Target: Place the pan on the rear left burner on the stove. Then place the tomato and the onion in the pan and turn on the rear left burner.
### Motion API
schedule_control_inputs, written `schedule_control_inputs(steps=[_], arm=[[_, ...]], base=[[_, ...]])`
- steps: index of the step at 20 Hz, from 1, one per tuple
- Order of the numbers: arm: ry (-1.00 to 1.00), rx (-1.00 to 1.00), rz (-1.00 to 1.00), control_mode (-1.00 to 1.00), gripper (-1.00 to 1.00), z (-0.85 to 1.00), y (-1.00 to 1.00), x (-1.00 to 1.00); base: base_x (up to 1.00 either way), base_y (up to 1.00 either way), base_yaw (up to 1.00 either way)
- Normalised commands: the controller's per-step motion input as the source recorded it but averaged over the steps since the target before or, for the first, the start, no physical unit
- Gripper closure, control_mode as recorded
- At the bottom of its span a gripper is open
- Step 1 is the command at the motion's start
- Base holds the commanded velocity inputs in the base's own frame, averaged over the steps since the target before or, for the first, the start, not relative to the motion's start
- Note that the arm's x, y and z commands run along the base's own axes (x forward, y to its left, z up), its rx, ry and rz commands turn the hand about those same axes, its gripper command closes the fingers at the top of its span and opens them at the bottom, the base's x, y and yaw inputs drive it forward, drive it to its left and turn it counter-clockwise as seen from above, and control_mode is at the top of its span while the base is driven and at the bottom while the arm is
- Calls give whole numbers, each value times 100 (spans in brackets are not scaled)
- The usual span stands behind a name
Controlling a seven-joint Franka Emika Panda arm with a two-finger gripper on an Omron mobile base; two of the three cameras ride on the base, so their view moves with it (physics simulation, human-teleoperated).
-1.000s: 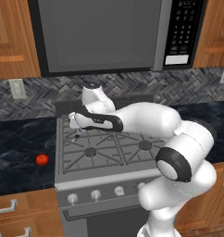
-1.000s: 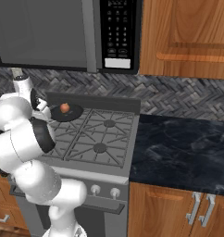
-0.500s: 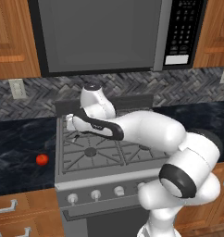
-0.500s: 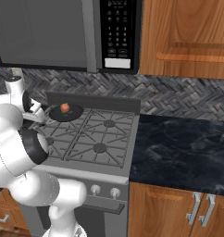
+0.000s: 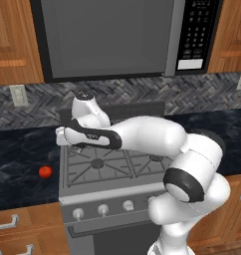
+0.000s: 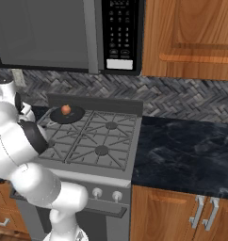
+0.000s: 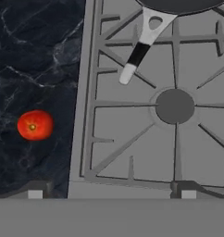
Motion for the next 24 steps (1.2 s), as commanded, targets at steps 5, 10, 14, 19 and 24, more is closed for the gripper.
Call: schedule_control_inputs(steps=[5, 10, 14, 19, 24], arm=[[8, 0, 13, -100, -100, 0, 55, 0], [5, -2, 14, -100, -100, -4, 33, 0], [2, -4, 13, -100, -100, -16, 14, 0], [1, -3, 11, -100, -100, -25, 9, 3], [4, 0, 10, -100, -100, -32, 19, 10]], base=[[0, 0, 0], [0, 0, 0], [0, 0, 0], [0, 0, 0], [0, 0, 0]])
